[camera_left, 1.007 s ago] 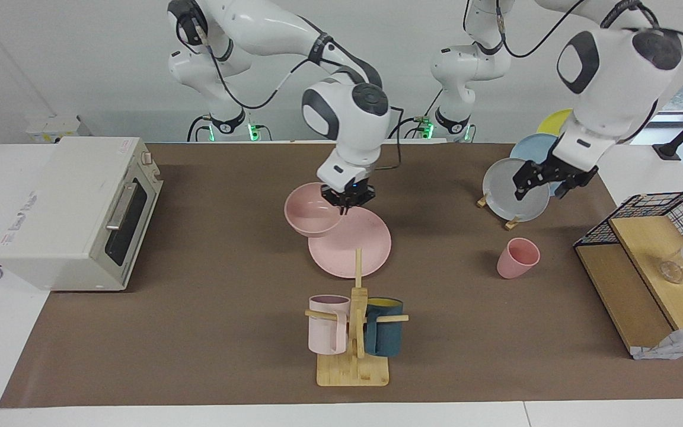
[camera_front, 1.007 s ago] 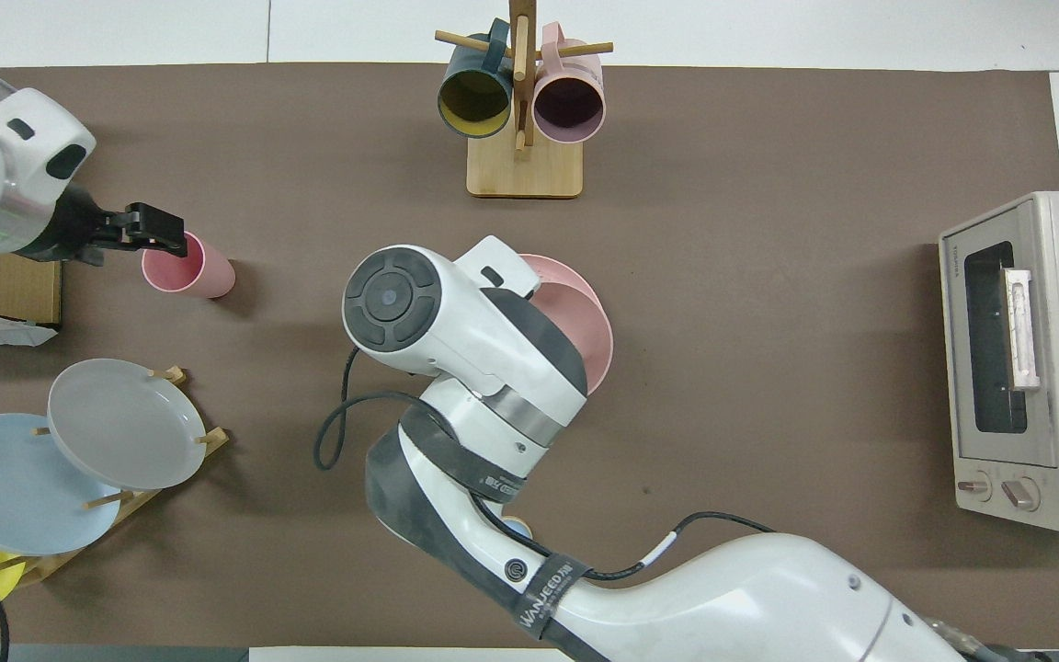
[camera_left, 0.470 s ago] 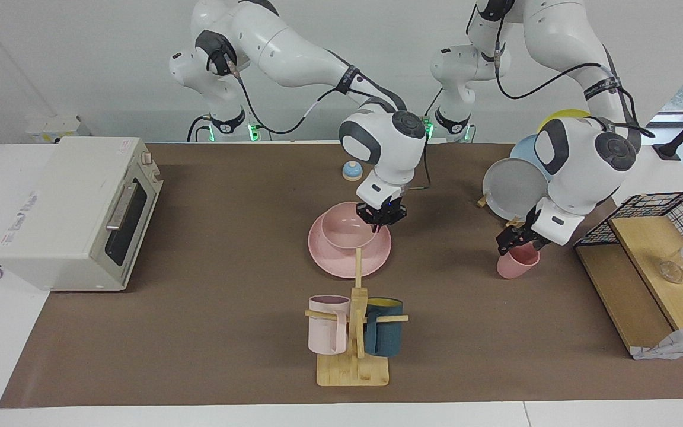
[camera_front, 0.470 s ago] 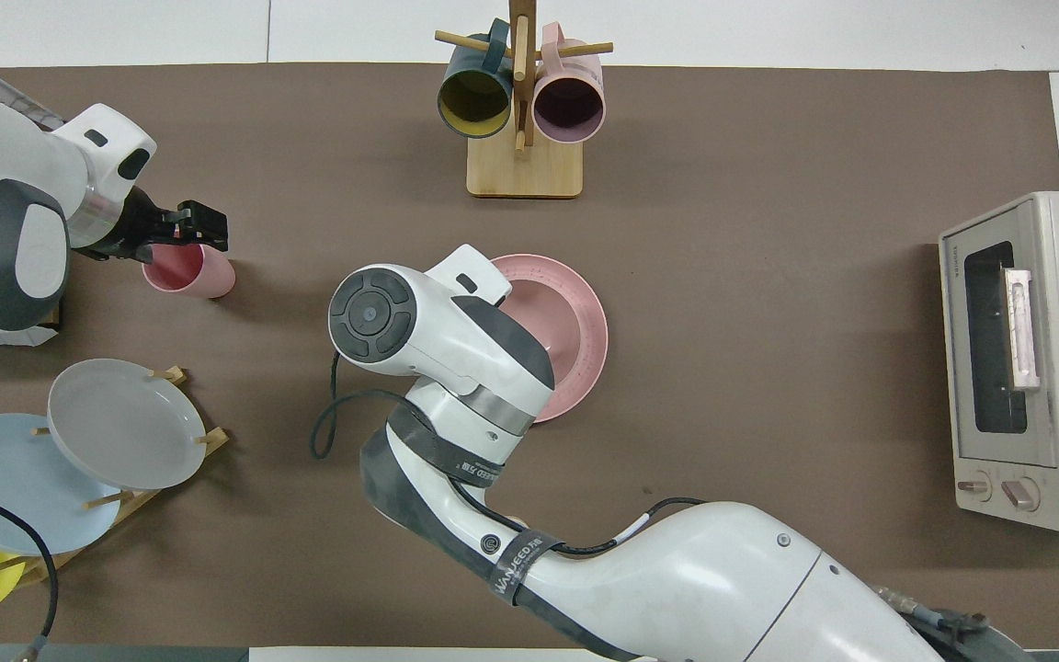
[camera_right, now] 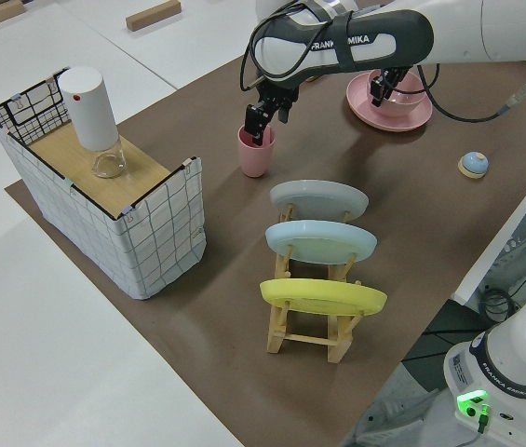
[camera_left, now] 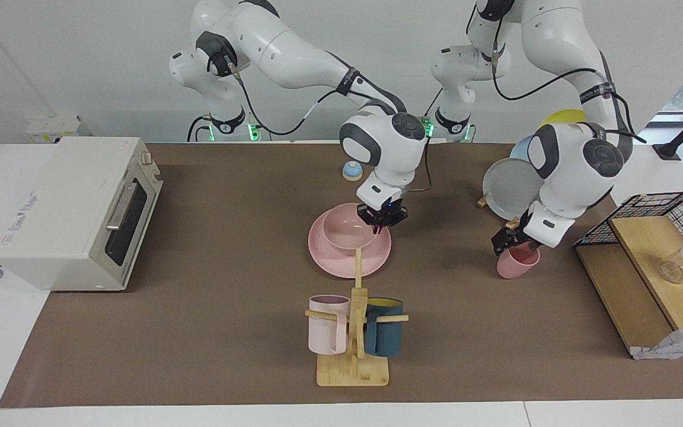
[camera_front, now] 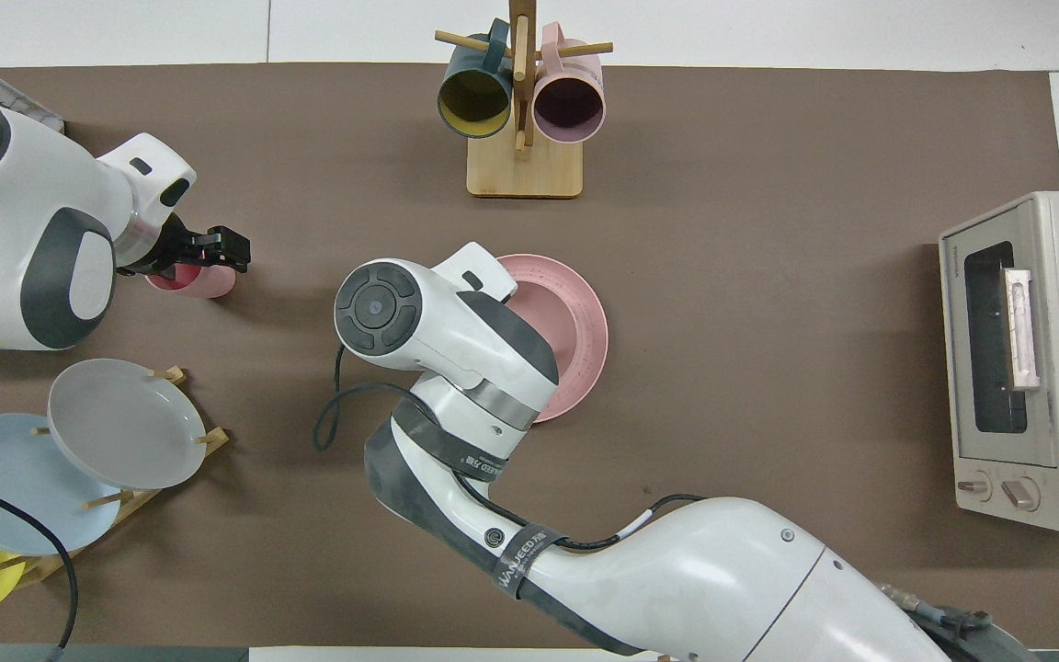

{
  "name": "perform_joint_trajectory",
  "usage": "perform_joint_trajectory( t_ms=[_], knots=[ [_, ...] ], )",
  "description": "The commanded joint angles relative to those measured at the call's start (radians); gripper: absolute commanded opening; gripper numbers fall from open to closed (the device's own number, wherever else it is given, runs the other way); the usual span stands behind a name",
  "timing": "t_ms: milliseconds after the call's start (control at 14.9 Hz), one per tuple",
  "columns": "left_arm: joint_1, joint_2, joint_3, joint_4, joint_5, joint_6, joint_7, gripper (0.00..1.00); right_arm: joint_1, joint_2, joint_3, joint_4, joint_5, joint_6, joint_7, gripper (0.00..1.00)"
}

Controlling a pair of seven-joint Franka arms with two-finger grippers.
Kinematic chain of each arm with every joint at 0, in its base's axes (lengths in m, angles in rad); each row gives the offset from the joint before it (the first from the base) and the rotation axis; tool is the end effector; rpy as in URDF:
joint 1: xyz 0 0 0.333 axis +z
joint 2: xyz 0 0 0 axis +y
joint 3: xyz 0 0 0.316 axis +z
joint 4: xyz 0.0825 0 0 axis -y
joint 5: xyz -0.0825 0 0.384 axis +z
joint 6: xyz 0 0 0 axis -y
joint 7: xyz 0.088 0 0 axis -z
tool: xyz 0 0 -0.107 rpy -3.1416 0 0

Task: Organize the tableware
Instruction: 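Carry the bowl toward the plate while the left gripper grasps the cup, then lower the bowl onto the plate while the left gripper lifts the cup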

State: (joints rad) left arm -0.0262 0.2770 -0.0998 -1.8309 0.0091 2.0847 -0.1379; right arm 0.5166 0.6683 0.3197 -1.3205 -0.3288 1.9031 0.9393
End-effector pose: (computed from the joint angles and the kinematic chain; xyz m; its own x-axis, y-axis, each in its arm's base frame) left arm 0.6189 -0.0743 0.3806 0.9996 0.0106 -0.0242 0.0110 -0.9998 0.0163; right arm 0.5391 0.4851 0.3520 0.9975 -0.0437 0.0551 -0.0495 -0.9929 0.1081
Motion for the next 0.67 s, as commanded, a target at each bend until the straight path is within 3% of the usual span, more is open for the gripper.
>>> perform_joint_trajectory(
  t_ms=[0,67,201,604],
  knots=[
    [-0.018,-0.018,0.008,-0.041,0.029,0.04,0.023,0.43,-0.045,-0.027,0.015,0.073,0.004,-0.074,-0.014,0.65],
    [-0.015,-0.019,0.008,-0.045,0.048,0.04,0.071,0.0,-0.076,-0.067,0.015,0.073,0.02,-0.099,-0.057,0.81],
    [-0.001,-0.019,0.008,-0.044,0.058,0.038,0.158,0.0,-0.154,-0.14,0.013,0.064,0.091,-0.137,-0.204,0.98],
    [-0.012,-0.016,0.006,0.024,0.055,-0.01,0.152,0.0,-0.384,-0.426,-0.029,-0.1,0.187,-0.324,-0.604,1.0]
  ],
)
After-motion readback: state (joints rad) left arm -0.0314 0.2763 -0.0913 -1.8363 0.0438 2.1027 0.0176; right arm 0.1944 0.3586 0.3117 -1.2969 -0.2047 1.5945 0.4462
